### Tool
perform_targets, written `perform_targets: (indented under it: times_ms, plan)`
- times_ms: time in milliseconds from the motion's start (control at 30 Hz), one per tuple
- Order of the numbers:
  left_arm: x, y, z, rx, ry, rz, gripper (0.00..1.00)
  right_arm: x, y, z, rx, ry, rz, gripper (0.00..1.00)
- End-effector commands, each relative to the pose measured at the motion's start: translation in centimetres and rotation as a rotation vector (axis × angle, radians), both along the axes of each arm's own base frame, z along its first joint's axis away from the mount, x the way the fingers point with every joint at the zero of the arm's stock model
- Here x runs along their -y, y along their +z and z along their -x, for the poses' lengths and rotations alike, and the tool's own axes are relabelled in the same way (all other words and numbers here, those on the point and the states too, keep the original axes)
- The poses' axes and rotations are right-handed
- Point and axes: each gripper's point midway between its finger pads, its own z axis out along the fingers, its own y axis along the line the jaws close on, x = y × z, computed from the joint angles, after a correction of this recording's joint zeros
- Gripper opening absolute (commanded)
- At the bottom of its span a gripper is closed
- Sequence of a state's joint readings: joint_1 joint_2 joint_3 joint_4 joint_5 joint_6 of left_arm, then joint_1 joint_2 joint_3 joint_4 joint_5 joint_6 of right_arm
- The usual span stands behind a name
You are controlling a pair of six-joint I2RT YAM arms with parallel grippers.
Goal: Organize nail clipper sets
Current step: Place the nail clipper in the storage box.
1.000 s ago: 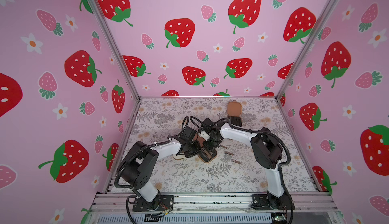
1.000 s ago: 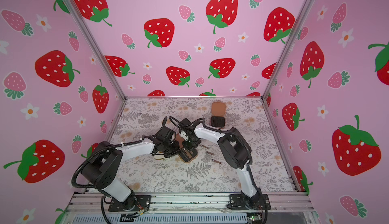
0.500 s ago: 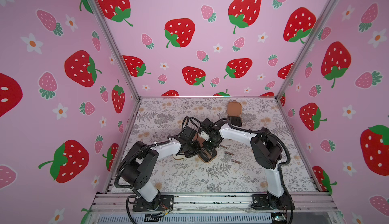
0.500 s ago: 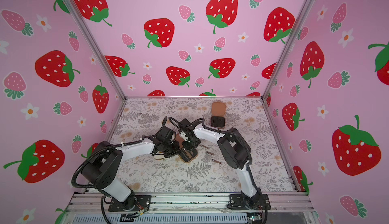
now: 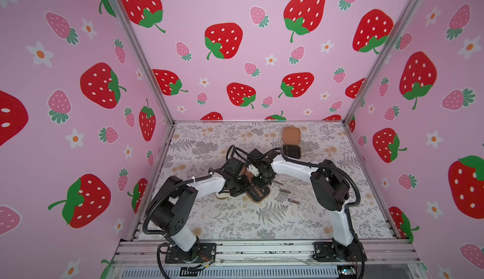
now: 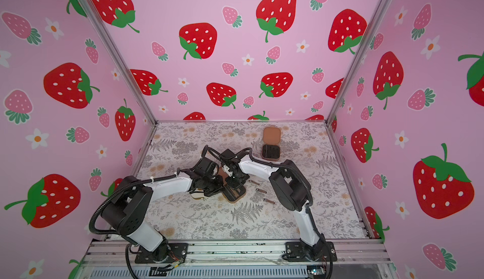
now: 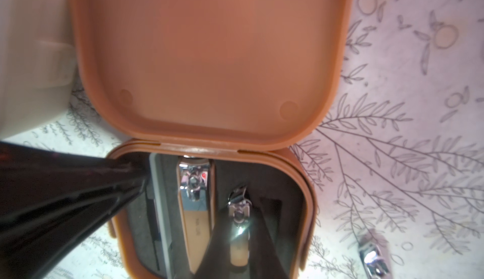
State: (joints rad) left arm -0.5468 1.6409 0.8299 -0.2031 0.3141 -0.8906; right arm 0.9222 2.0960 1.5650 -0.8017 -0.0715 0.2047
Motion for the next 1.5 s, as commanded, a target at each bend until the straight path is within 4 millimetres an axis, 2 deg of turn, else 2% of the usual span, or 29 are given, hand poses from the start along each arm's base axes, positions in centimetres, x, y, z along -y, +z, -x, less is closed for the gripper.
perform_targets:
  times_ms: [0, 167, 500, 667, 800, 1000, 1267, 1467]
  plan:
    - [-2.0, -2.1, 1.3, -0.069, 0.029, -0.089, 0.0, 6.9, -3.8, 1.8, -0.071, -0.012, 0.309, 0.12]
    - [-2.0, -2.1, 1.2, -0.068, 0.029, -0.088, 0.0, 8.0, -5.1, 2.3, -0.088, -0.026, 0.361, 0.12]
    - [-2.0, -2.0, 1.3, -0.068, 0.029, -0.091, 0.0, 9.0, -8.8, 2.9, -0.134, -0.051, 0.436, 0.12]
    - [-2.0, -2.1, 1.3, -0.07, 0.028, -0.091, 0.0, 9.7, -9.6, 3.1, -0.14, -0.051, 0.468, 0.12]
    - [-1.9, -2.1, 1.2, -0.071, 0.029, -0.089, 0.0, 9.5, -9.0, 2.9, -0.13, -0.053, 0.458, 0.16]
    - [-1.9, -2.0, 1.2, -0.07, 0.028, -0.089, 0.0, 8.1, -6.5, 1.9, -0.091, -0.055, 0.394, 0.24]
    - [-1.9, -1.9, 1.2, -0.067, 0.027, -0.086, 0.0, 5.9, -3.0, 0.7, -0.05, -0.05, 0.286, 0.26]
    - [-1.8, -1.8, 1.1, -0.07, 0.023, -0.087, 0.0, 4.6, -1.2, 0.6, -0.047, -0.039, 0.214, 0.29]
